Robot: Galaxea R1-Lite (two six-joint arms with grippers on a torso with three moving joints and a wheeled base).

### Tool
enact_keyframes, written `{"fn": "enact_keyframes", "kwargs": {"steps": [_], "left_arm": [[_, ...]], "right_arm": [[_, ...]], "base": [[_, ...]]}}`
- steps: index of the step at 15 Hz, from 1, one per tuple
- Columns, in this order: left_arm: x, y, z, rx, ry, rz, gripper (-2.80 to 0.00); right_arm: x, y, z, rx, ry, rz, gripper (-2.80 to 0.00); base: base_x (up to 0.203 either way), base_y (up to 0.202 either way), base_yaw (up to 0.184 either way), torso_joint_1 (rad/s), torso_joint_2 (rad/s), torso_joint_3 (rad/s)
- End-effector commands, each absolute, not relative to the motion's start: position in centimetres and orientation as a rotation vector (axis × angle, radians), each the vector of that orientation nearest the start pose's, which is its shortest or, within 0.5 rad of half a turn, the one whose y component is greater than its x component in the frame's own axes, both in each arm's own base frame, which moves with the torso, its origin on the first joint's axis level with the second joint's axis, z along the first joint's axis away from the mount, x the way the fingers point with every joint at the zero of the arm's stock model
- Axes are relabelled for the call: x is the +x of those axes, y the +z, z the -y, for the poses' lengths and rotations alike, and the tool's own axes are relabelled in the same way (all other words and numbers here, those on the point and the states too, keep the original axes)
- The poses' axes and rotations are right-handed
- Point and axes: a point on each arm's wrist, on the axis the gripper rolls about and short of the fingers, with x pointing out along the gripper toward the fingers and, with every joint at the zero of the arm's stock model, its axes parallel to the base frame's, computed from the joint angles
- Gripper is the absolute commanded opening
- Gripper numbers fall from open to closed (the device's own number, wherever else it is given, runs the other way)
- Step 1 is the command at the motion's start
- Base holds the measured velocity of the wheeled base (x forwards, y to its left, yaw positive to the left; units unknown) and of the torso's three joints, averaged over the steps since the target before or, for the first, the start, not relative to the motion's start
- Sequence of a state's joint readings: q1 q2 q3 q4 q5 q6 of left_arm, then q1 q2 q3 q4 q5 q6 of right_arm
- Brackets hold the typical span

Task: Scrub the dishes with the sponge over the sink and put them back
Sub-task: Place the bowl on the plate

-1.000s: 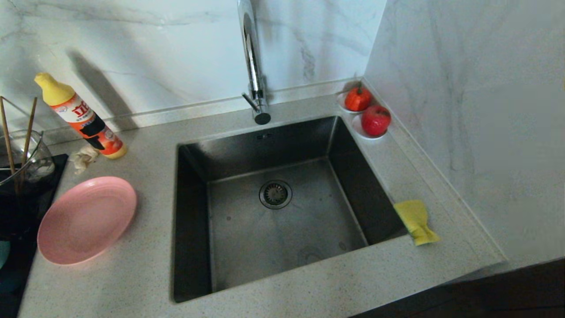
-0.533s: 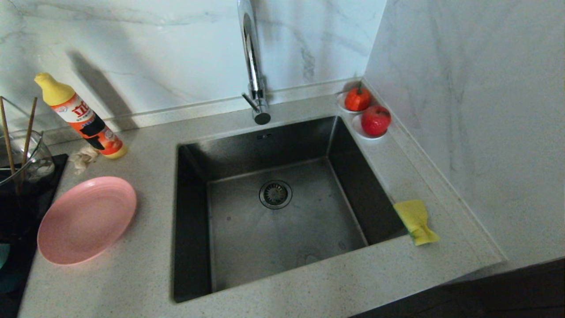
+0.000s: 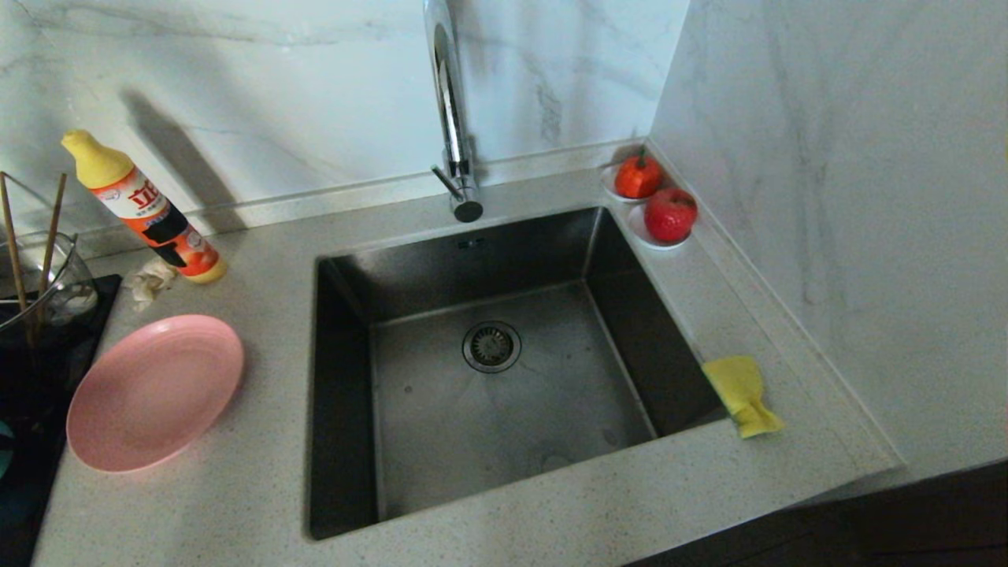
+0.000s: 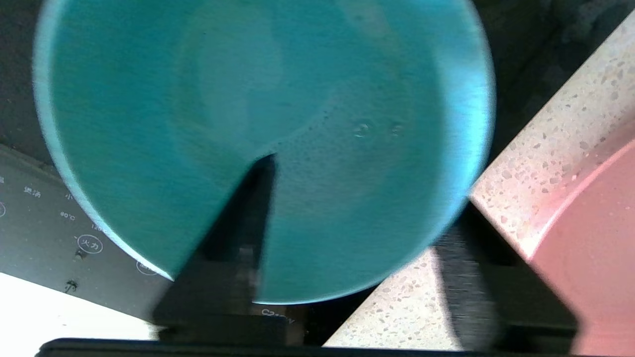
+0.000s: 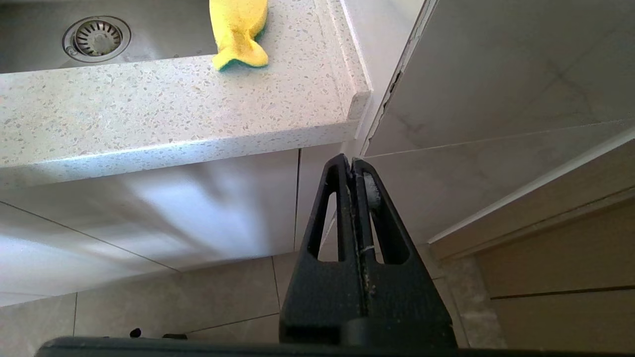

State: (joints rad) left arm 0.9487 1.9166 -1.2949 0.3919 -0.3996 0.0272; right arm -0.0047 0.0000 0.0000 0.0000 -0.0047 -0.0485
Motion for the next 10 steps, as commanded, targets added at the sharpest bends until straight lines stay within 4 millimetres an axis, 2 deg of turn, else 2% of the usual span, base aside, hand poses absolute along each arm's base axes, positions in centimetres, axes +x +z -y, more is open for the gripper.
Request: {"fn": "enact_keyframes", "kwargs": {"steps": [1, 6, 10], "left_arm": [[20.6, 15.6, -27.3, -0.617, 0.487, -0.807, -2.8], [20.4, 15.9, -27.0, -0.617, 0.485, -0.805, -2.8], [19.5, 17.8, -25.8, -0.594, 0.488, -0.775, -2.8]], "right_arm": [[-2.3, 7.6, 0.0, -0.049, -0.009, -0.002, -2.8], [-2.3, 7.6, 0.0, -0.049, -0.009, -0.002, -2.8], [-2.3, 7.6, 0.0, -0.049, -0.009, -0.002, -2.8]], "base": [[0.0, 0.0, 0.0, 0.0, 0.0, 0.0], [0.0, 0.0, 0.0, 0.0, 0.0, 0.0], [0.0, 0.0, 0.0, 0.0, 0.0, 0.0]]}}
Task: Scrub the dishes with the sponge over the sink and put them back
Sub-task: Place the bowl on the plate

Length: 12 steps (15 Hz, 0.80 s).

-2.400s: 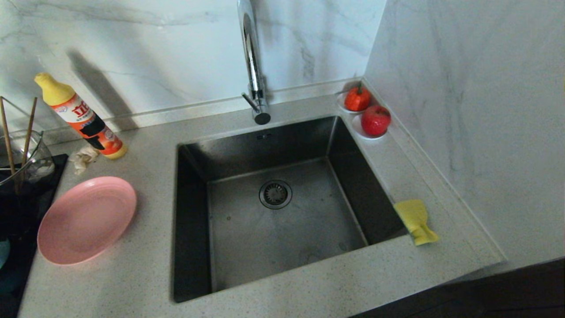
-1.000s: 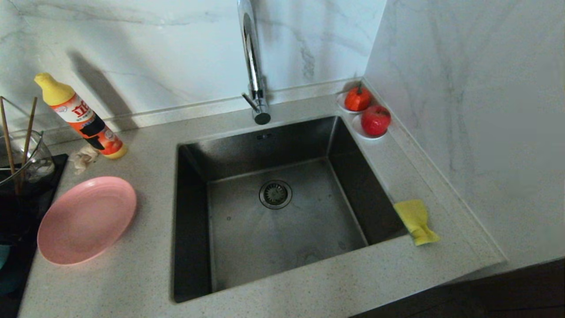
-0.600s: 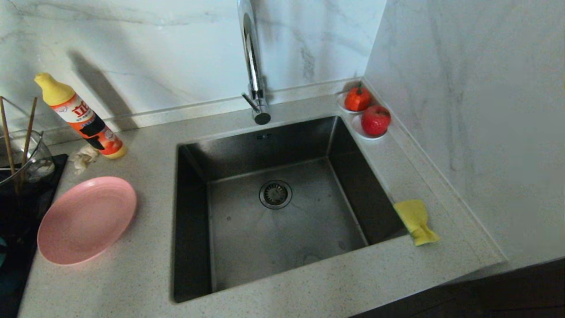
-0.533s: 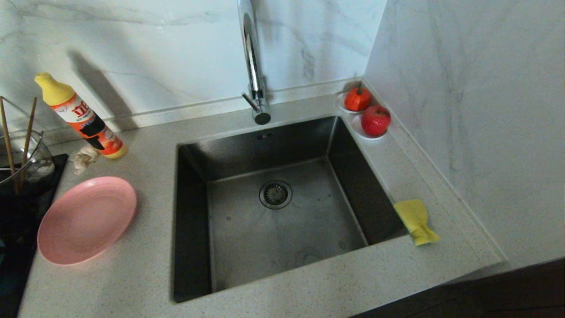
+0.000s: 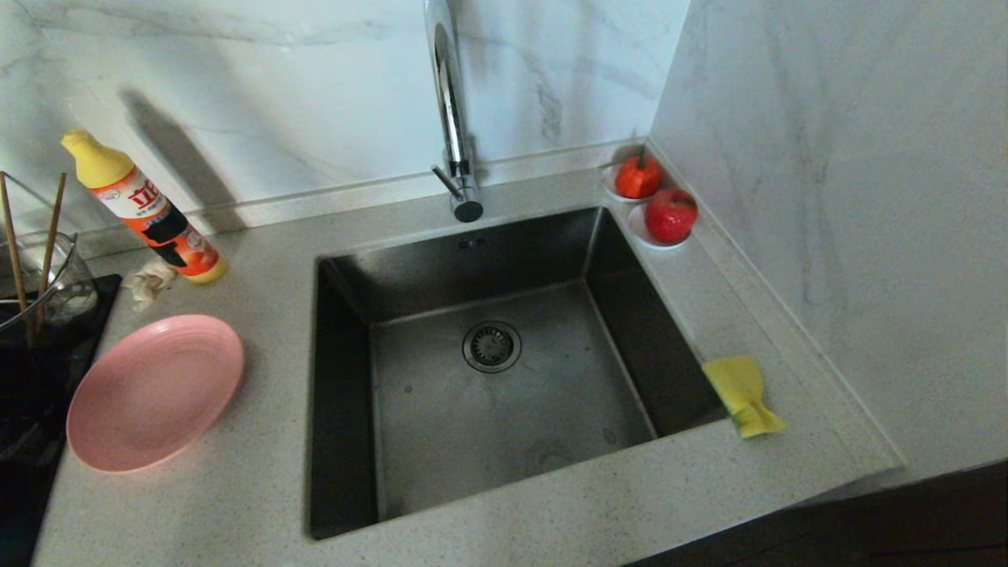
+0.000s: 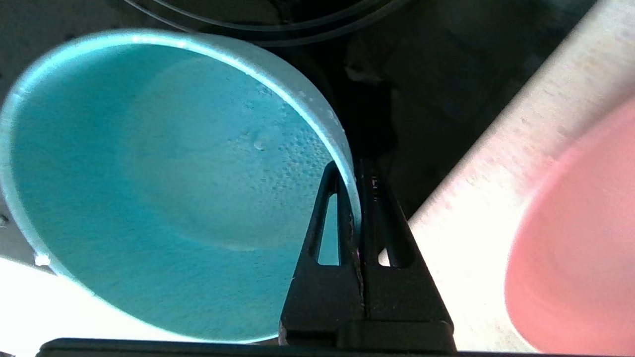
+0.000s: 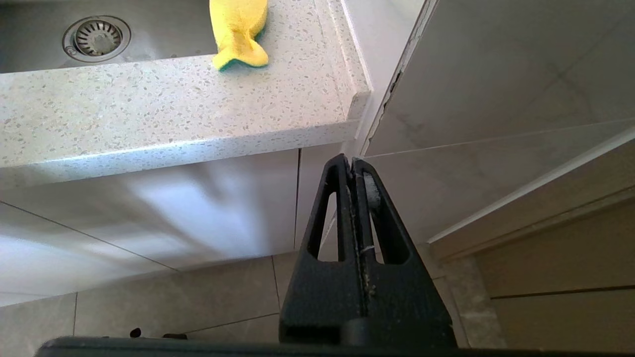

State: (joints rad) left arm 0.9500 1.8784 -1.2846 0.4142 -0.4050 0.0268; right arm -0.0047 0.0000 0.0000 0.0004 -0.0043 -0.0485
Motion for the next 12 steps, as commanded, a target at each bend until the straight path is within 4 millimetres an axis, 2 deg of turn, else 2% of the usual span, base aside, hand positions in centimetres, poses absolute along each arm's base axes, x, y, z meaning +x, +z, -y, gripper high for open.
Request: {"fn": "enact_keyframes", "kwargs": {"steps": [1, 7, 10, 12], "left_arm": [[19.2, 18.4, -25.4, -0.59, 0.489, -0.771, -2.8], [17.6, 21.3, -23.1, -0.55, 0.475, -0.752, -2.8], [17.0, 22.7, -20.8, -0.521, 0.414, -0.761, -2.8], [17.4, 23.5, -19.0, -0.488, 0.361, -0.756, -2.8]], "right_arm": [[-2.3, 7.6, 0.0, -0.049, -0.009, -0.002, -2.8], [-2.3, 7.6, 0.0, -0.049, -0.009, -0.002, -2.8], [-2.3, 7.6, 0.0, -0.049, -0.009, -0.002, -2.8], [-2.3, 7.6, 0.0, -0.049, -0.009, -0.002, -2.8]], "base": [[0.0, 0.0, 0.0, 0.0, 0.0, 0.0], [0.0, 0.0, 0.0, 0.0, 0.0, 0.0], [0.0, 0.0, 0.0, 0.0, 0.0, 0.0], [0.0, 0.0, 0.0, 0.0, 0.0, 0.0]]}}
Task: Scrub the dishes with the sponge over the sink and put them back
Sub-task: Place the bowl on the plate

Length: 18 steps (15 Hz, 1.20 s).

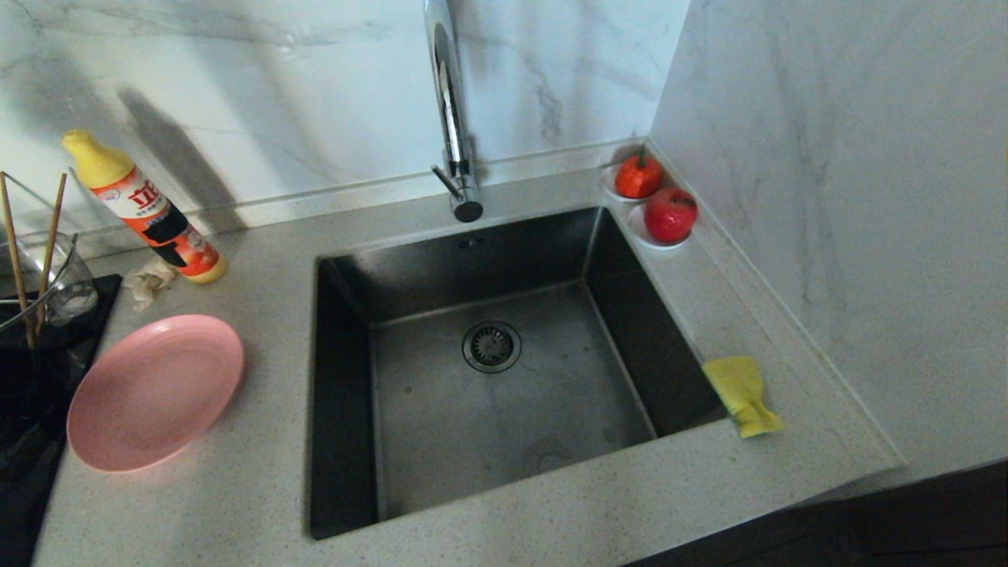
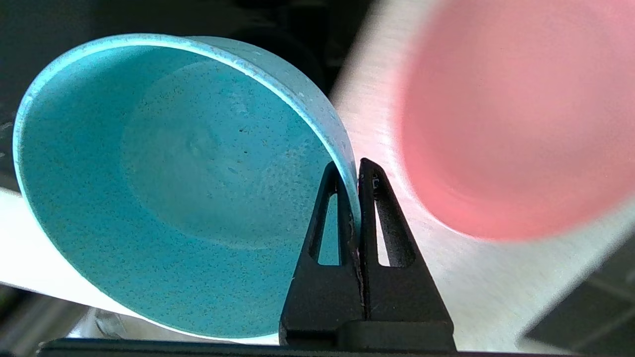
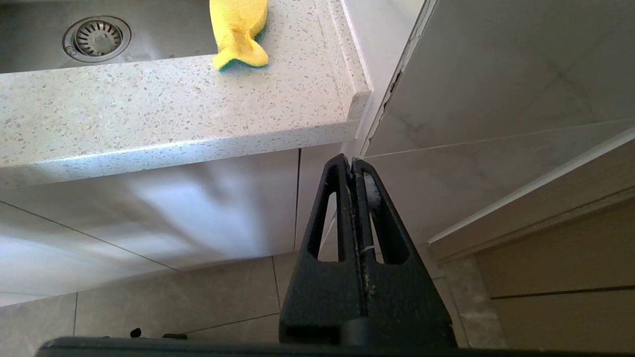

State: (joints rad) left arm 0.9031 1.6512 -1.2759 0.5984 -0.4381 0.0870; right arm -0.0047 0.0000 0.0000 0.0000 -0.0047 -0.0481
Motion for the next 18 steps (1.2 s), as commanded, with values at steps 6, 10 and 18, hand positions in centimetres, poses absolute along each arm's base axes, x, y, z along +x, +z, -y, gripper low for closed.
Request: {"fn": "enact_keyframes", "kwargs": {"steps": [6, 10, 18], "left_arm": [[19.7, 24.6, -13.0, -0.361, 0.136, -0.768, -2.8], [21.5, 24.3, -10.3, -0.304, 0.025, -0.797, -2.8], [30.8, 21.6, -10.3, -0.193, 0.02, -0.814, -2.8]], "right_arm": [[-2.3, 7.6, 0.0, -0.049, -0.009, -0.002, -2.8], [-2.3, 7.6, 0.0, -0.049, -0.009, -0.002, -2.8], [-2.3, 7.6, 0.0, -0.049, -0.009, -0.002, -2.8]], "base": [[0.0, 0.0, 0.0, 0.0, 0.0, 0.0], [0.0, 0.0, 0.0, 0.0, 0.0, 0.0], [0.0, 0.0, 0.0, 0.0, 0.0, 0.0]]}}
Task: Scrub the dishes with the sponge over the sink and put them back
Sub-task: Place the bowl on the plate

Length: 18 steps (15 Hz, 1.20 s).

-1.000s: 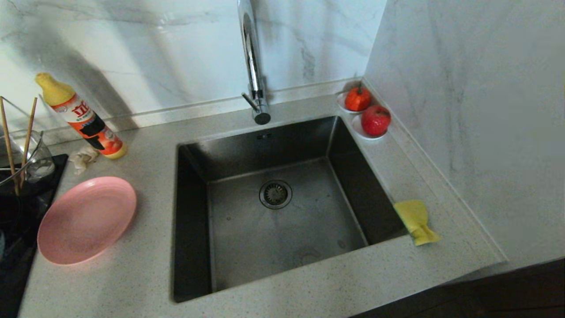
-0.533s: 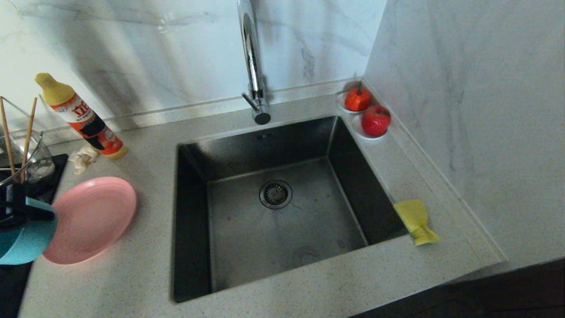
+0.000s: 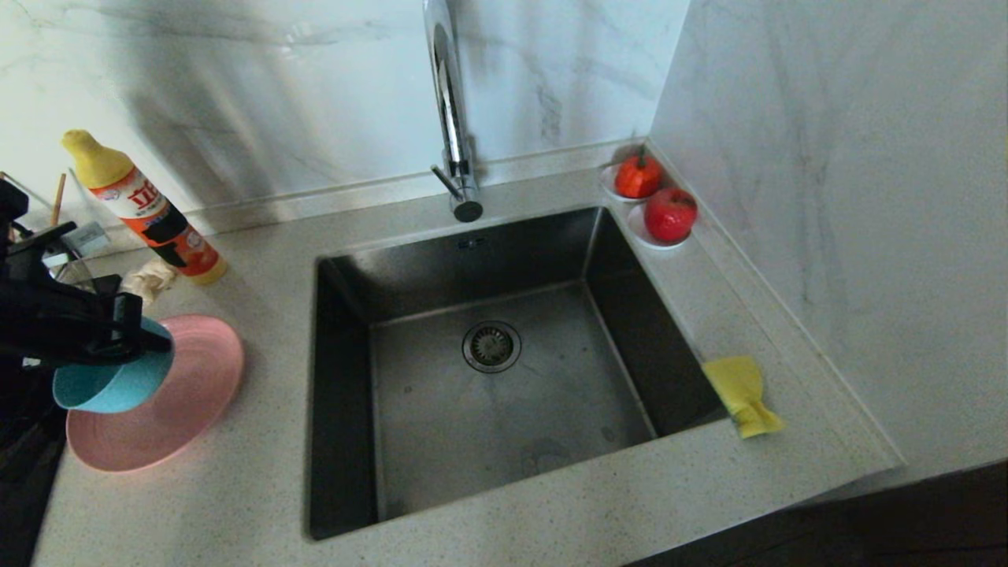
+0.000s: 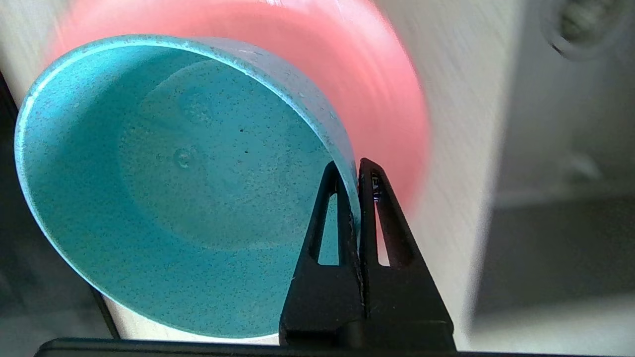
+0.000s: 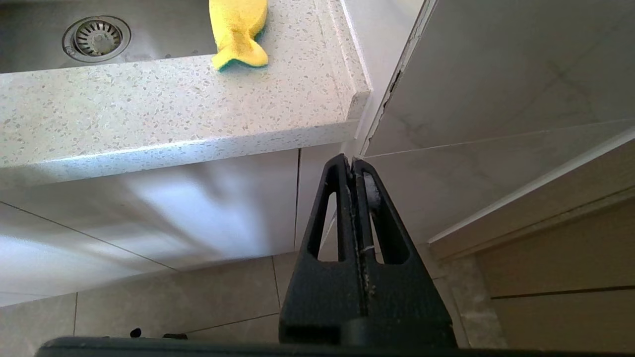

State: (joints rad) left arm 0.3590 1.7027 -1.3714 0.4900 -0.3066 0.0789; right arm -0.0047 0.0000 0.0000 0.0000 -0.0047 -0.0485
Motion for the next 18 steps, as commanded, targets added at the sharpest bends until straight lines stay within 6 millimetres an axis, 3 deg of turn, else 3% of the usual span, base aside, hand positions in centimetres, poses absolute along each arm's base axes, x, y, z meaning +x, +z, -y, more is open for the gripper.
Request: {"fn": "enact_keyframes", "kwargs": {"steps": [1, 5, 9, 18], "left_arm": [[31.8, 21.3, -10.6, -0.182, 0.03, -0.802, -2.8], [34.6, 22.2, -11.1, -0.208, 0.057, -0.731, -2.8], [35.7, 22.8, -9.4, -0.173, 0.046, -0.71, -2.8], [33.7, 23.7, -8.8, -0.07, 0.144, -0.759, -2.8]], "right_arm": [[-2.3, 7.6, 0.0, -0.049, -0.009, -0.002, -2.8], [-2.3, 7.6, 0.0, -0.049, -0.009, -0.002, -2.8], [-2.3, 7.6, 0.0, -0.049, -0.009, -0.002, -2.8], [-2.3, 7.6, 0.0, -0.049, -0.009, -0.002, -2.8]], "base": [[0.0, 0.0, 0.0, 0.0, 0.0, 0.0], [0.0, 0.0, 0.0, 0.0, 0.0, 0.0], [0.0, 0.0, 0.0, 0.0, 0.0, 0.0], [0.0, 0.0, 0.0, 0.0, 0.0, 0.0]]}}
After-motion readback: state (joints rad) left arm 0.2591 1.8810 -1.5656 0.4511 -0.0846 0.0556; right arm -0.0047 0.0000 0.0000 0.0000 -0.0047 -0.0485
